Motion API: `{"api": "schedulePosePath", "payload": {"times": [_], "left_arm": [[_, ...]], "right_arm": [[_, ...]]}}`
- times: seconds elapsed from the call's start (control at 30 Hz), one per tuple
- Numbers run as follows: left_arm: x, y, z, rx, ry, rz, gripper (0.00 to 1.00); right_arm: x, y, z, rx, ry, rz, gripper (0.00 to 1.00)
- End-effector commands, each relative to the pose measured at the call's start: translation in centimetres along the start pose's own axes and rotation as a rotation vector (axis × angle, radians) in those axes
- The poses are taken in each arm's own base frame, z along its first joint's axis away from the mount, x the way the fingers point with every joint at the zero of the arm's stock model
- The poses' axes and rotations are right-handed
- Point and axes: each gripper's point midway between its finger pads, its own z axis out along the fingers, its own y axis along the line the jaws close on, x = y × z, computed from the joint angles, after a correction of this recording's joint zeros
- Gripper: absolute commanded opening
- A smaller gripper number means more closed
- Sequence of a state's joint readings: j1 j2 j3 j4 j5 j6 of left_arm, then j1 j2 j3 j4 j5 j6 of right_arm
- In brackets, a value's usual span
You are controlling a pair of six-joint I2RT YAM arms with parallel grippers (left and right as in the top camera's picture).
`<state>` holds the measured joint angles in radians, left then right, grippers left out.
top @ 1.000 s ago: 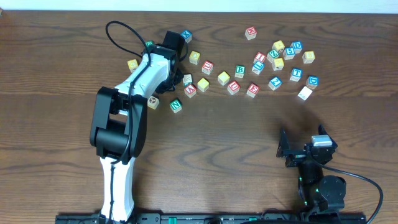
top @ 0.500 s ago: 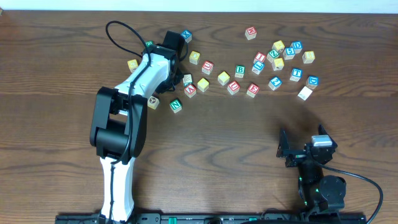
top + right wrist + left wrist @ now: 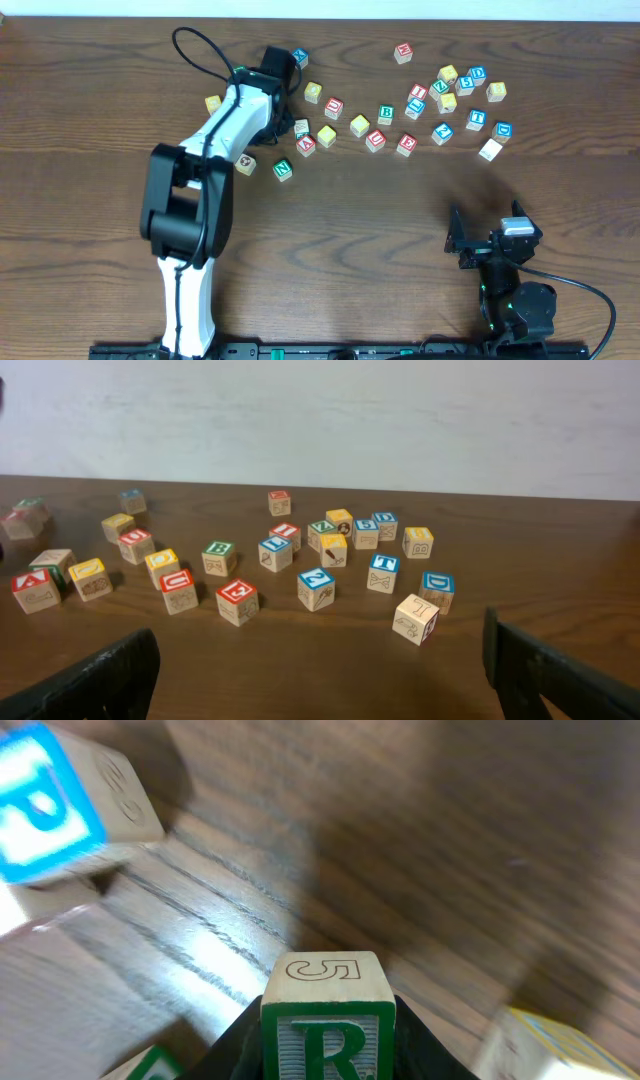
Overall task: Spell out ROBOT
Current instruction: 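Carry the R block toward the open table area in front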
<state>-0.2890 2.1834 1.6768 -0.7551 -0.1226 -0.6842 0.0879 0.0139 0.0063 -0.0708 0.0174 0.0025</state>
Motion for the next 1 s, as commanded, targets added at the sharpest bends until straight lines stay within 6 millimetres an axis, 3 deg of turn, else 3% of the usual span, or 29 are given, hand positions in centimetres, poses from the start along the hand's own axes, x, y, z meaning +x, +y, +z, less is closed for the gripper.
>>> {"api": "schedulePosePath", "payload": {"times": [0.0,0.27,0.57,0.77,0.97], "left_arm": [[-2.7,-0.4,-5.8,0.071,-0.115,0.056,0.21],[-3.0,1.4,-14.6,0.136,-0.19,0.087,0.19],[1.5,3.3,-23.0,0.288,-0.138,0.28,0.1],[5.0,5.7,-25.4,0.262,-0.081,0.338,0.09],[8.4,5.9,-24.6,0.218,0.014,0.415,0.09]], "right_arm": [[0.1,0.0,0.0,0.0,0.003,-0.01,0.99],[0.1,0.0,0.0,0.0,0.003,-0.01,0.99],[0.1,0.0,0.0,0.0,0.003,-0.01,0.99],[0.1,0.0,0.0,0.0,0.003,-0.01,0.99],[0.1,0.0,0.0,0.0,0.003,-0.01,0.99]]}}
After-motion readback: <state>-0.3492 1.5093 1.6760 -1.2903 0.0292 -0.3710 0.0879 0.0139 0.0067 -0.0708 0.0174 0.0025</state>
